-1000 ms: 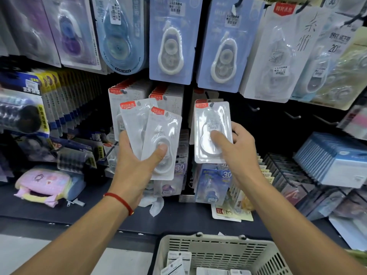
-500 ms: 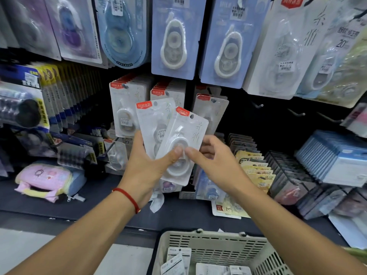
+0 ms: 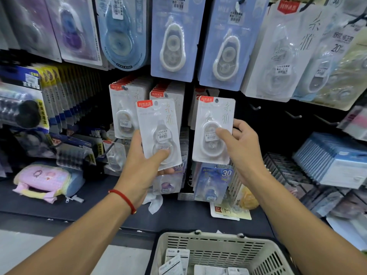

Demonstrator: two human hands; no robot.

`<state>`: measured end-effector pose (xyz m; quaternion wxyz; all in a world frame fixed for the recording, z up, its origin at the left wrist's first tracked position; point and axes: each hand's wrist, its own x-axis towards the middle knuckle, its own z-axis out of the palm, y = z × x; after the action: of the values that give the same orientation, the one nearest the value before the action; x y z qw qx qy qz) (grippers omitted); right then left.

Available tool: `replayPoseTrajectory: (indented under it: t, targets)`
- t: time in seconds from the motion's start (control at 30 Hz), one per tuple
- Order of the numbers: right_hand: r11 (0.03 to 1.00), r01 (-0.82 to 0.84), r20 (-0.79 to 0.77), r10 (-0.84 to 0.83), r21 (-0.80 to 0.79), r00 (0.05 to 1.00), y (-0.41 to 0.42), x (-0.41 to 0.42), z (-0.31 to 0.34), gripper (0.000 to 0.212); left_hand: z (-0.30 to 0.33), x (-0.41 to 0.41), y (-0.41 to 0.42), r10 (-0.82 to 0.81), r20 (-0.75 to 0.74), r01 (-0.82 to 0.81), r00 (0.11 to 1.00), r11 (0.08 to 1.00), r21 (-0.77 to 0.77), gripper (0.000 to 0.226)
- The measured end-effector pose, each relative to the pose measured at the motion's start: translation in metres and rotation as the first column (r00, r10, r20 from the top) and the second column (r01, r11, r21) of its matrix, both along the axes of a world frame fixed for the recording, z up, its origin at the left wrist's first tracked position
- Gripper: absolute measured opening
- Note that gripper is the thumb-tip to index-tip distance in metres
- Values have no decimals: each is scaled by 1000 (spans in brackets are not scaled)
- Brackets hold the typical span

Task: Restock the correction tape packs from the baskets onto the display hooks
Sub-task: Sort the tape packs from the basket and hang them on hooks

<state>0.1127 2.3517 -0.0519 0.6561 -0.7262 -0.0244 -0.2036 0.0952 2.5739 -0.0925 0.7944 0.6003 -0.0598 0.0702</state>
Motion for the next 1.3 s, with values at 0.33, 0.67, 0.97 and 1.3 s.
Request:
replayPoseTrajectory:
  t: [0.33,0.67,0.97,1.3]
  targets:
    - [925,139,-8,-152,-354,988,-1,8,-4,45,-5,3,0,3,45,-6,999,998,70,52]
    - [935,-203,-96,182,-292,979,16,-18,-19,18,-8,-1,-17,-207,50,196,977,966,169,52]
    - [1000,-12,-25,11,-20,1000,-1,-8,-11,15,-2,-1,-27,-215,20,207,976,959,191,68]
    - [986,75,51,-68,-152,996,0,-6,-8,23,2,-4,-24,-205,89,175,975,949,263,59]
